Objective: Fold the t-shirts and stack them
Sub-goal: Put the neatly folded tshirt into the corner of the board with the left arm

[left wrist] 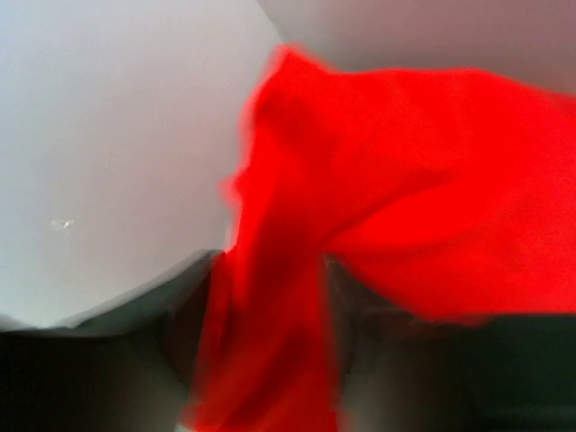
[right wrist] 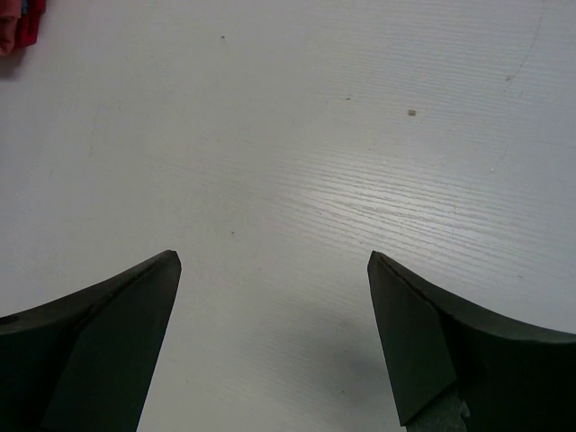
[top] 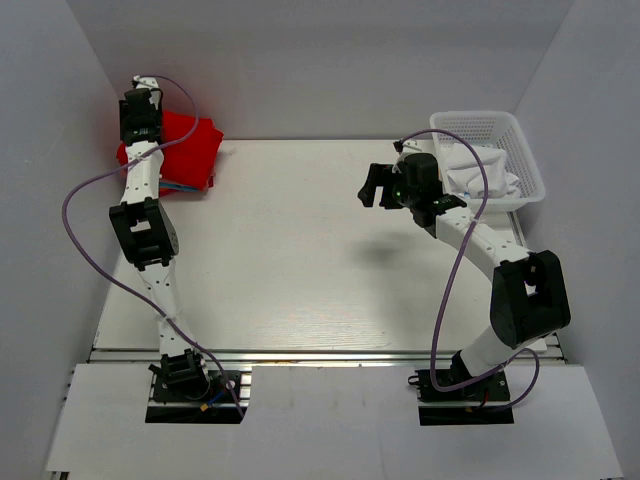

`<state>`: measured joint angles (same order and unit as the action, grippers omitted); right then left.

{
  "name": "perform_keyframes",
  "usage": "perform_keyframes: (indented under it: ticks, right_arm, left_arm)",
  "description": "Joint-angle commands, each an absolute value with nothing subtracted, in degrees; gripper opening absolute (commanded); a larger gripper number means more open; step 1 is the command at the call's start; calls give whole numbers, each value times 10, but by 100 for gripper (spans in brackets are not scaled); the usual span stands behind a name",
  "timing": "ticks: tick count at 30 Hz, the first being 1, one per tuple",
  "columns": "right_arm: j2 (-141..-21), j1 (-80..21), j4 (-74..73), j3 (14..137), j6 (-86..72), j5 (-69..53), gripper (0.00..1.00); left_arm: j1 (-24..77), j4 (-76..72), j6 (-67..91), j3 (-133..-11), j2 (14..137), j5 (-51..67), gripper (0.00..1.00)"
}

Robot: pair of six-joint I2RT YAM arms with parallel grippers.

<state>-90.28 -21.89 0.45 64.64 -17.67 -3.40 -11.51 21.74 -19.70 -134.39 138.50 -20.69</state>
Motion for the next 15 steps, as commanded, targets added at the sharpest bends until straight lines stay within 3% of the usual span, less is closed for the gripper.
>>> perform_keyframes:
  ticks: [1, 4, 9, 15]
  right_arm:
    - [-910, -221, 2, 679, -180, -47, 90]
    - [-905, -221, 1, 677, -177, -49, 90]
    - [-896, -221, 1, 668, -171, -58, 90]
    - [-896, -222, 3, 663, -174, -78, 90]
  left_arm:
    - [-115, 189, -169, -1377, 1354, -263, 70]
    - [-115, 218, -120, -1392, 1347, -278, 100]
    - [-110, 205, -79, -1314, 1271, -229, 100]
    - [-104, 152, -35, -1229, 1224, -45, 100]
